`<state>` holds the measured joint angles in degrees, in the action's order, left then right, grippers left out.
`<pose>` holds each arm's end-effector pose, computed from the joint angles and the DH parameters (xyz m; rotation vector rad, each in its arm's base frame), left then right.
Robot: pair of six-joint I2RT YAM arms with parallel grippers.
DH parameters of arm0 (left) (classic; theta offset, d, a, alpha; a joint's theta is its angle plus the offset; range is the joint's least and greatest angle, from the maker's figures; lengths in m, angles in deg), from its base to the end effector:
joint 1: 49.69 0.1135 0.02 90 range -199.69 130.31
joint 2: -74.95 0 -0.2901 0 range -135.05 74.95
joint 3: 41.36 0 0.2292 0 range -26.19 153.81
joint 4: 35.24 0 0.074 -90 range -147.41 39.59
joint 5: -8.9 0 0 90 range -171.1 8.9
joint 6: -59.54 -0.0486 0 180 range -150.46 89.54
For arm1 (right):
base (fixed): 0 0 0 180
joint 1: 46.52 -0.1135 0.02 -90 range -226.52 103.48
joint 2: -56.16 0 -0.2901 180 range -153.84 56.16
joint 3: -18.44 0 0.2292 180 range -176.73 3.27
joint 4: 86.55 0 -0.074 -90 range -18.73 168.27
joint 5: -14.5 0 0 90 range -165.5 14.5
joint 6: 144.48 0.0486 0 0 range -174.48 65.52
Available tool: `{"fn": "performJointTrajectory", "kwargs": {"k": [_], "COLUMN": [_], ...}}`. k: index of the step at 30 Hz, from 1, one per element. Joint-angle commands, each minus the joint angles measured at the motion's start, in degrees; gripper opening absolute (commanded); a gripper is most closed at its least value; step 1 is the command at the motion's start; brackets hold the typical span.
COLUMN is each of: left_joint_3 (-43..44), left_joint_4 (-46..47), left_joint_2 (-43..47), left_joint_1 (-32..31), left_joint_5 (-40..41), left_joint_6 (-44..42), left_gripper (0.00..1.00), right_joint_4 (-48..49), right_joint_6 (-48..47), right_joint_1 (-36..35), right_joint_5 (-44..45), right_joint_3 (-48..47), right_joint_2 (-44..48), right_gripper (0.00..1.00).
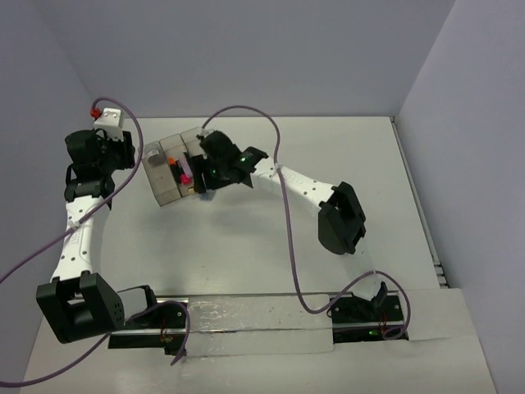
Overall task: Sort the stationery into containers
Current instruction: Place the stationery at the center of the board.
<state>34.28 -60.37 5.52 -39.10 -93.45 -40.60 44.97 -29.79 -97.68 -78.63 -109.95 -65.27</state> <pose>0.2583 0.0377 0.3705 0.1385 1.8882 0.0417 0.3056 0.3837 0.3076 -0.5805 2.3386 0.7187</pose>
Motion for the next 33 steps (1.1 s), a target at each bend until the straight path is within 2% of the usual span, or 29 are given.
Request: {"fn": "performJointTrajectory", "kwargs": {"k": [1, 3, 7, 9, 12, 15, 16, 20, 21, 22, 25, 26, 31, 33], "left_joint_3": [2.1, 2.4, 1.3, -0.1, -1.3, -1.2, -0.8, 0.0, 0.1, 0.2, 0.0, 0.0, 0.7, 1.5], "left_joint_4": [-0.5, -1.7, -1.6, -1.0, -0.2, -0.7, -1.3, -3.0, -3.2, -3.3, -4.0, -4.2, -7.1, -9.4], "left_joint_2": [-0.7, -0.7, 0.6, 1.5, 3.3, 4.0, 4.0, 4.0, 4.2, 4.2, 5.1, 5.4, 5.8, 5.6], "left_joint_1": [0.1, 0.1, 0.1, 0.1, 0.1, 0.1, 0.1, 0.1, 0.2, 0.2, 0.1, 0.1, 0.1, 0.1], "left_joint_5": [-1.5, -1.5, -0.8, -0.6, -1.3, -1.6, -1.8, -3.0, -3.2, -3.4, -5.1, -6.6, -12.7, -18.6], "left_joint_6": [3.1, 3.7, 3.7, 3.4, 2.7, 2.6, 2.4, 2.1, 2.2, 2.4, 2.3, 2.3, 0.7, -2.1], "left_gripper": [0.51, 0.5, 0.5, 0.5, 0.51, 0.51, 0.51, 0.51, 0.51, 0.51, 0.52, 0.53, 0.55, 0.55], "right_joint_4": [-3.8, -4.5, -3.2, -2.5, -2.8, -5.3, -5.3, -4.1, -3.9, -3.8, -4.7, -5.3, -7.9, -7.7], "right_joint_6": [7.9, 8.3, 9.8, 11.0, 11.4, 10.5, 10.4, 10.5, 10.5, 10.5, 9.2, 8.5, 5.7, 4.8], "right_joint_1": [-6.7, -8.0, -9.7, -9.7, -9.7, -9.8, -9.8, -9.9, -9.9, -9.9, -10.2, -10.4, -10.5, -10.2], "right_joint_5": [0.5, 1.9, 2.9, 3.0, 3.0, 1.1, 1.2, 2.4, 2.5, 2.5, 4.1, 5.0, 7.8, 8.8], "right_joint_3": [2.1, 2.1, 3.8, 4.0, 2.0, -1.6, -2.2, -0.1, 0.2, 0.4, -0.4, -1.0, -2.6, -0.9], "right_joint_2": [-1.7, -3.2, -4.1, -5.2, -7.6, -10.5, -10.7, -9.1, -8.8, -8.5, -7.3, -6.8, -3.3, -0.3], "right_gripper": [0.1, 0.17, 0.18, 0.23, 0.38, 0.46, 0.52, 0.63, 0.77, 0.86, 0.93, 0.98, 1.0, 1.0]}}
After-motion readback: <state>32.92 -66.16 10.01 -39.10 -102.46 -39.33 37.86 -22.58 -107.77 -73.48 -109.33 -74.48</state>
